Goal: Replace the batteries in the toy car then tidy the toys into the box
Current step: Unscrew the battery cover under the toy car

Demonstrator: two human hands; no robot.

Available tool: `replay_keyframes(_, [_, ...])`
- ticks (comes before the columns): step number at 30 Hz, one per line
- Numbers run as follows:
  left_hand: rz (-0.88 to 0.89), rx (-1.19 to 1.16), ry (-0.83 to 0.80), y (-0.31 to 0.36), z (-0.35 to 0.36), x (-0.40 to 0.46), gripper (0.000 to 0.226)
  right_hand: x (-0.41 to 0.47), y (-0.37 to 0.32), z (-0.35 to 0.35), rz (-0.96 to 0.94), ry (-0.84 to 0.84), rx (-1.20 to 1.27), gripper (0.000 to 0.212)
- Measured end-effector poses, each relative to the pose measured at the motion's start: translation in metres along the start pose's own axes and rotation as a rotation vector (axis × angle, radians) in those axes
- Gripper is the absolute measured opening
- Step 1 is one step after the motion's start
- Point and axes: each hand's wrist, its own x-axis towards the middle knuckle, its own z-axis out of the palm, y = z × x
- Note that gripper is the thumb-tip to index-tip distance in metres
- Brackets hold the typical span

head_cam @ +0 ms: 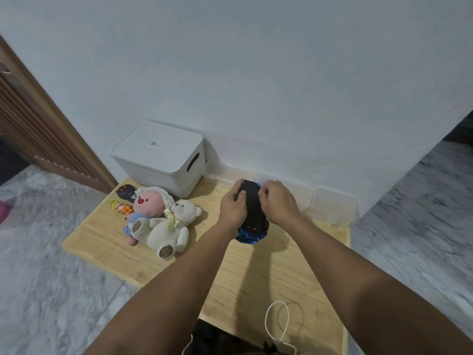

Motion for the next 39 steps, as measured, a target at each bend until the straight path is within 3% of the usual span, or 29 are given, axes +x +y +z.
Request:
replay_keyframes(5, [-0.068, 0.02, 0.033, -0.018, -0.021, 0.001, 0.041, -0.004, 0.022, 0.023, 0.091, -0.136, -0.05, 0.018])
replay_keyframes(13, [-0.132, 0.022, 0.08, -0.043, -0.046, 0.005, 0.041, -0.028, 0.052, 0.062, 0.102, -0.403, -0.399, 0.02])
replay_keyframes(18, [-0.165, 0.012, 0.106, -0.046, -0.055, 0.007, 0.04, -0.034, 0.052, 0.068, 0.049, -0.392, -0.504, 0.025])
replay_keyframes(21, [-0.18, -0.005, 0.111, -0.046, -0.056, 0.011, 0.04, -0.032, 0.05, 0.068, 0.096, -0.362, -0.465, 0.025])
replay_keyframes(25, [-0.193, -0.046, 0.106, -0.046, -0.056, 0.013, 0.041, -0.021, 0.054, 0.067, 0.305, -0.329, -0.197, 0.015])
replay_keyframes(28, [-0.205, -0.061, 0.119, -0.047, -0.056, 0.015, 0.041, -0.01, 0.058, 0.061, 0.373, -0.327, -0.053, 0.02])
replay_keyframes(39, [-0.246, -0.112, 0.1, -0.038, -0.051, 0.017, 0.04, -0.011, 0.061, 0.066, 0.319, -0.277, -0.011, 0.019])
